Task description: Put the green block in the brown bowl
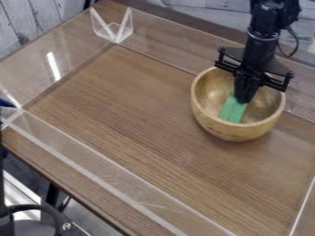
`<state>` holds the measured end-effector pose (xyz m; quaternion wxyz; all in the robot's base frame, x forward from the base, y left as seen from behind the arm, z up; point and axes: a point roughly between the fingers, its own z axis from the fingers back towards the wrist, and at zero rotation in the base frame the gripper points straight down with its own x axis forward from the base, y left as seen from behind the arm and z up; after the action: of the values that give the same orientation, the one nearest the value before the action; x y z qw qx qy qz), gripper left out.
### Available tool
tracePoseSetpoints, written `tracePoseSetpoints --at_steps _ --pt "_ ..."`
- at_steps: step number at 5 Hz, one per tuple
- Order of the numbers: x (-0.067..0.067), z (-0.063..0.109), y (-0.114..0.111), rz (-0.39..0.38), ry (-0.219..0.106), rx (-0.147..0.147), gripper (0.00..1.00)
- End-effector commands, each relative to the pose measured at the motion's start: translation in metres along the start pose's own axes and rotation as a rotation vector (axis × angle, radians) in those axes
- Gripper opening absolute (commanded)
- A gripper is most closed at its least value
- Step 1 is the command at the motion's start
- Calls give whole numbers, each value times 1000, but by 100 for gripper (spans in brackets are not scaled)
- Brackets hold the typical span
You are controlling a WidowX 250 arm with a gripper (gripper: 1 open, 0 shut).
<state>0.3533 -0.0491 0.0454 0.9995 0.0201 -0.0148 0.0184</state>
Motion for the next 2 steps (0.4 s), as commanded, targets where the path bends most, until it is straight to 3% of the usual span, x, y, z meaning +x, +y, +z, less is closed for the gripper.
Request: tracePoseSetpoints --at_steps 1,2 --pt "1 0 2 18 18 7 0" --pt "1 -1 1 34 35 7 0"
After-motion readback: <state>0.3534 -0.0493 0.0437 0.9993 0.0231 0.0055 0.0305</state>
